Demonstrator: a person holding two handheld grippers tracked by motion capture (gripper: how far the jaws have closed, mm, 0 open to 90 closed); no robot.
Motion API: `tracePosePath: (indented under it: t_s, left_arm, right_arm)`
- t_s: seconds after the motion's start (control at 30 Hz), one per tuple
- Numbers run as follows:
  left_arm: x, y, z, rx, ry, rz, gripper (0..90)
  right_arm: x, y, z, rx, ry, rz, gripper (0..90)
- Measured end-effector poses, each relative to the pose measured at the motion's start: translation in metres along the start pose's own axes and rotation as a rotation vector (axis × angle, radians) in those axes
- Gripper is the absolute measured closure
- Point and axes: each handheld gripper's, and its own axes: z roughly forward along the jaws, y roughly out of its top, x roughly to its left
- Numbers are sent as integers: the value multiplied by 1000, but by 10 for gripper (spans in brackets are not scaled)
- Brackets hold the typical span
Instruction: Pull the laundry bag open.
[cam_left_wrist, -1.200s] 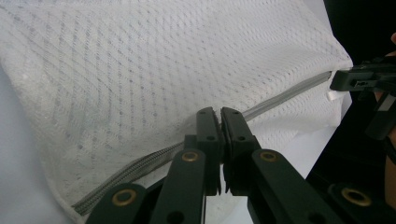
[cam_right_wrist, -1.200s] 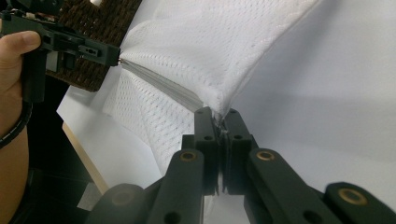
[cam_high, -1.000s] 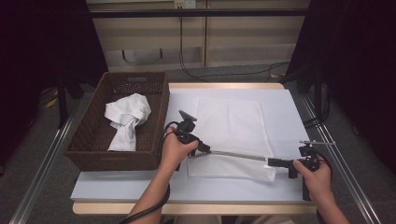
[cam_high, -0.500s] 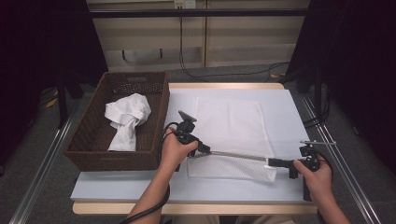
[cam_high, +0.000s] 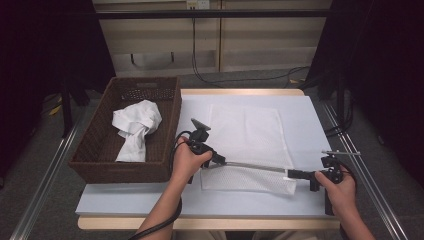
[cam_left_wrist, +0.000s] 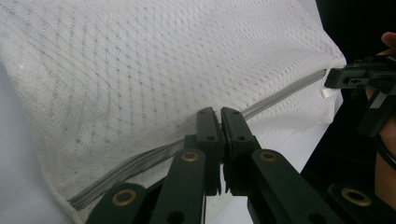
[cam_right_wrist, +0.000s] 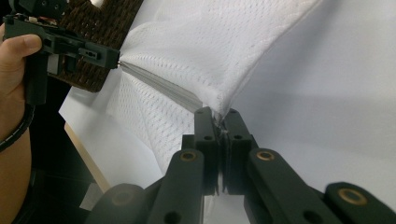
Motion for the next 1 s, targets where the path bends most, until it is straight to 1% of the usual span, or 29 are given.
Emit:
tracePosePath:
  t_s: [0.07, 0.1, 0.17, 0.2, 0.27, 0.3, 0.33, 0.37, 0.4, 0.43, 0.47, 0.53, 0.57, 0.6, 0.63, 0.7, 0.77, 0.8, 0.83, 0.87, 0.93, 1.0]
  left_arm:
    - [0, 0, 0, 2, 0, 1, 871]
    - [0, 0, -1, -3, -8, -6, 871]
    - [0, -1, -1, 6, -18, -4, 871]
    - [0, -1, -1, 3, -7, -7, 871]
    - [0, -1, -2, -1, -9, -9, 871]
    - [0, -1, -3, 6, -13, -6, 871]
    - [0, -1, -3, 7, -4, -6, 871]
    - [0, -1, -3, 4, -12, -7, 871]
    - [0, -2, -3, -7, -5, -10, 872]
    - [0, -2, -3, -5, -6, -5, 871]
    - [0, -2, -3, -2, -10, -9, 871]
    - [0, -3, -3, -10, 10, -16, 871]
    - [0, -3, -4, 5, 26, -5, 872]
    - [2, -3, -6, 3, 30, -9, 872]
    - [3, -3, -7, 0, 34, -7, 872]
    - [3, -3, -9, -13, -2, -17, 872]
    - [2, -3, -9, -10, 15, -7, 872]
    - [2, -3, -9, -7, 5, -15, 872]
    - [4, -4, -10, -3, 10, -9, 871]
    - [5, -4, -10, -5, -7, -22, 871]
    - [5, -4, -10, -17, -5, -27, 871]
    - [5, -4, -11, -15, 1, -17, 871]
  right_arm:
    - [0, 0, 0, 2, 0, 1, 877]
    - [0, 0, 0, 4, -1, 4, 877]
    - [0, 1, 0, 4, -4, 3, 878]
    - [0, 1, 0, 4, -8, 1, 878]
    - [-1, 1, 0, 5, -7, 2, 877]
    - [-1, 1, 0, 5, -6, 6, 877]
    - [-1, 1, 1, 3, -1, 6, 877]
    - [0, 1, 1, 8, -2, 6, 877]
    - [0, 1, 1, 7, -7, 6, 878]
    - [0, 1, 2, 5, 1, 7, 877]
    - [0, 1, 2, 6, 1, 8, 877]
    - [0, 2, 2, 9, -5, 5, 877]
    - [0, 2, 2, 8, -1, 6, 878]
    - [0, 2, 2, 10, -18, 2, 878]
    - [-1, 2, 1, 10, -20, 4, 878]
    - [-3, 2, 0, 6, -19, 12, 878]
    - [-3, 2, -1, 9, -16, 3, 878]
    - [-3, 2, -1, 8, -17, 2, 878]
    - [-3, 3, -1, 11, -21, 2, 878]
    - [-3, 3, -1, 8, -16, 4, 878]
    - [-3, 3, -1, 7, -5, 8, 877]
    - [-3, 4, 0, 9, -3, 8, 877]
